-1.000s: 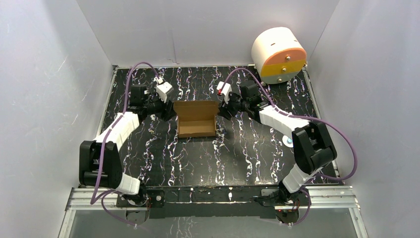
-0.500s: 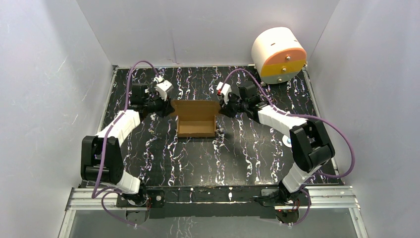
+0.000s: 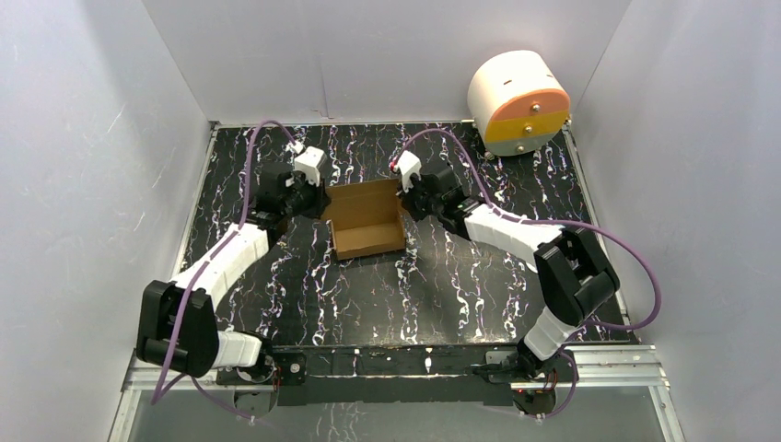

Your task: Fold the paper box

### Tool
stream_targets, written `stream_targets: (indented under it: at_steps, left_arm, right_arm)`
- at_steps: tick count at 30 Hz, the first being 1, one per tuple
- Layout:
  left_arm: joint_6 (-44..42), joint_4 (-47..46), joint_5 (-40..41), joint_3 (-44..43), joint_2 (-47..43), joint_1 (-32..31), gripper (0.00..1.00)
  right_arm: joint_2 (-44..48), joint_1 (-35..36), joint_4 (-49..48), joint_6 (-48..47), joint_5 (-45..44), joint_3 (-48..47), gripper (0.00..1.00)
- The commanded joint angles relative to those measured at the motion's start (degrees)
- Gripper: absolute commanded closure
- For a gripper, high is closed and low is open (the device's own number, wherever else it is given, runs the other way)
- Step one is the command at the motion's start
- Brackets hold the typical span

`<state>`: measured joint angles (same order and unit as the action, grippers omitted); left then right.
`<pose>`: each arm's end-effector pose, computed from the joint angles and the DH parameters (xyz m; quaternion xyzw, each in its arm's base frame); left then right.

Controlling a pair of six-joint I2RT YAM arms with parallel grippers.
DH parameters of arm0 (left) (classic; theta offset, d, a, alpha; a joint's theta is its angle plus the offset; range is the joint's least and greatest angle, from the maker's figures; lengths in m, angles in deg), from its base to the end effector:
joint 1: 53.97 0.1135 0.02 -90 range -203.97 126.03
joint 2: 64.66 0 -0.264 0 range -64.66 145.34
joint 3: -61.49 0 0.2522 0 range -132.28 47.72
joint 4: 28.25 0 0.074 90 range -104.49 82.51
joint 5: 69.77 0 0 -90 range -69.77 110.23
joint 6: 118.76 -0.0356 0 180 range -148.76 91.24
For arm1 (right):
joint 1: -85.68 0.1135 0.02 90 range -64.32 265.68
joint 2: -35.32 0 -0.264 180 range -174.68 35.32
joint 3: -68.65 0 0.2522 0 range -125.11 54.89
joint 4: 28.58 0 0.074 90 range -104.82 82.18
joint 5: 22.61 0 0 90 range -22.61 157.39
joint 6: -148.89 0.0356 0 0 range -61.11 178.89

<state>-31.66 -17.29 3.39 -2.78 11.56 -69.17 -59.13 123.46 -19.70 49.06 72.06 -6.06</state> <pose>0.2901 -0.0895 0.2756 0.2096 0.8015 -0.1799 0.5304 0.2938 0.2314 0.2391 -0.3658 0.7777 0.1572 0.4864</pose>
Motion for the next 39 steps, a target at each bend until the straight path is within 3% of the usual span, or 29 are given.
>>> stream_targets:
  at_steps: [1, 9, 14, 16, 20, 24, 39]
  left_arm:
    - [8.29, -2.45, 9.13, 2.68, -2.13, -4.6, 0.86]
    - [-1.01, 6.57, 14.75, -2.12, -7.25, -4.94, 0.59]
    - [-7.64, 13.11, 15.61, -5.27, -5.49, -4.62, 0.53]
    - [-9.73, 14.6, 14.0, -5.73, -5.1, -3.45, 0.52]
    - [-14.08, 16.68, 0.34, -5.57, -5.41, 1.66, 0.52]
    - [-18.37, 16.66, -6.5, -3.95, -5.8, 4.41, 0.51]
    - [-22.55, 14.91, -9.67, -7.13, 4.5, 6.83, 0.56]
  right_arm:
    - [2.87, 3.57, -4.84, 7.33, -11.18, 0.43, 0.97]
    - [2.55, 3.7, -4.89, -1.33, -7.48, 0.61, 0.96]
    - [2.29, 3.28, -3.41, -6.5, -3.29, 0.67, 0.97]
    - [2.38, 2.74, -3.02, -7.64, -1.91, 0.9, 0.97]
    - [2.27, 1.42, -1.47, -9.24, 0.63, 0.41, 0.97]
    - [2.17, 0.39, -0.48, -10.78, 1.94, 0.31, 0.97]
    - [4.17, -0.59, -0.11, -12.95, 6.32, 0.39, 0.97]
